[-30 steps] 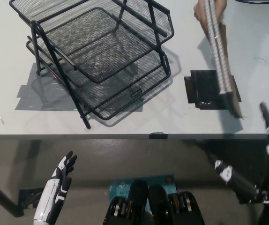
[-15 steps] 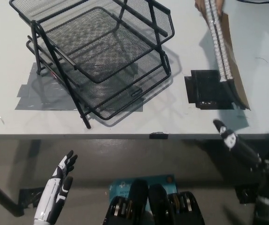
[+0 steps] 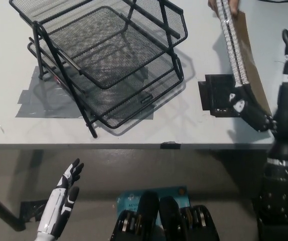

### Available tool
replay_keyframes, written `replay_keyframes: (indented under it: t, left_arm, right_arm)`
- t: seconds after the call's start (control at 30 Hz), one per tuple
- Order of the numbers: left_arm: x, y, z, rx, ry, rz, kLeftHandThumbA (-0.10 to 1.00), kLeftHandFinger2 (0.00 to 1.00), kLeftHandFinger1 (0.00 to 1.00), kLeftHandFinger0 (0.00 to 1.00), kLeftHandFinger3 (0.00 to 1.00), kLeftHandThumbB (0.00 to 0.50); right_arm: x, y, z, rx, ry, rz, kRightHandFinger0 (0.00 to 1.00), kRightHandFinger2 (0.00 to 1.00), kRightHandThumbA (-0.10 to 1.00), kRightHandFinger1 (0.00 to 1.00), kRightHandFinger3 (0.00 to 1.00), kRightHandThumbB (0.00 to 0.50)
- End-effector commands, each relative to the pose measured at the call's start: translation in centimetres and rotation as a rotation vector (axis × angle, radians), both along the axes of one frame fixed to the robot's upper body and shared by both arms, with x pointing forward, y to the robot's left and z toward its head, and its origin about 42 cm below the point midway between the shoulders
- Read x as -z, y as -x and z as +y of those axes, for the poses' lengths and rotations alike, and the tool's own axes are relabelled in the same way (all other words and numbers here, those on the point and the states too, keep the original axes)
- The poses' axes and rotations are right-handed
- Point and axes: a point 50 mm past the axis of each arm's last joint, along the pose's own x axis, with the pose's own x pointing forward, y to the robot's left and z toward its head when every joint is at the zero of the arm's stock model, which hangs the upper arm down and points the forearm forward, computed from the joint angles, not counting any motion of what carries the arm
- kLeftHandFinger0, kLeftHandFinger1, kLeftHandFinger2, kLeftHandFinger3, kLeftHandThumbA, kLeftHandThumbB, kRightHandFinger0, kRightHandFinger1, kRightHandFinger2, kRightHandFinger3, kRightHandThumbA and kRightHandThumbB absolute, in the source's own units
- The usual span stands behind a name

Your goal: A person hands a notebook to the robot and the robot grabs it with its right hand and places it in the file tray kept in the centre of the desk infront of it.

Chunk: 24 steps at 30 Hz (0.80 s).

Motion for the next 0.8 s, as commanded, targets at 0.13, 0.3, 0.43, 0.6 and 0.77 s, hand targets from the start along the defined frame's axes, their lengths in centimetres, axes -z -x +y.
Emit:
replay_keyframes:
  t: [0.13,0.3,0.43,0.6,0.77]
  left_arm:
    - [-0.8,-0.3,0.1,0.011,-0.023,-0.064,1.00,1.00,1.00,1.00,1.00,0.351]
    - [-0.9,-0.4,0.2,0.012,-0.023,-0.061,1.00,1.00,1.00,1.00,1.00,0.349]
    - [-0.9,-0.5,0.2,0.014,-0.025,-0.063,1.00,1.00,1.00,1.00,1.00,0.349]
    - [-0.9,-0.6,0.2,0.013,-0.032,-0.058,1.00,1.00,1.00,1.00,1.00,0.360]
    - [-0.9,-0.7,0.1,0.012,-0.025,-0.063,1.00,1.00,1.00,1.00,1.00,0.359]
  right_arm:
    - [-1.5,-3.4,0.5,0.021,0.014,-0.008,1.00,1.00,0.99,1.00,1.00,0.240]
    - [-1.1,-5.3,0.6,0.031,0.038,0.022,1.00,1.00,0.98,1.00,1.00,0.250]
    - [-0.7,-6.6,0.7,0.064,0.090,0.047,1.00,1.00,1.00,1.00,1.00,0.281]
    - [0.2,-8.4,0.9,0.114,0.143,0.068,1.00,1.00,0.99,1.00,1.00,0.287]
    - [0.7,-9.2,1.0,0.136,0.155,0.083,1.00,1.00,0.92,1.00,1.00,0.275]
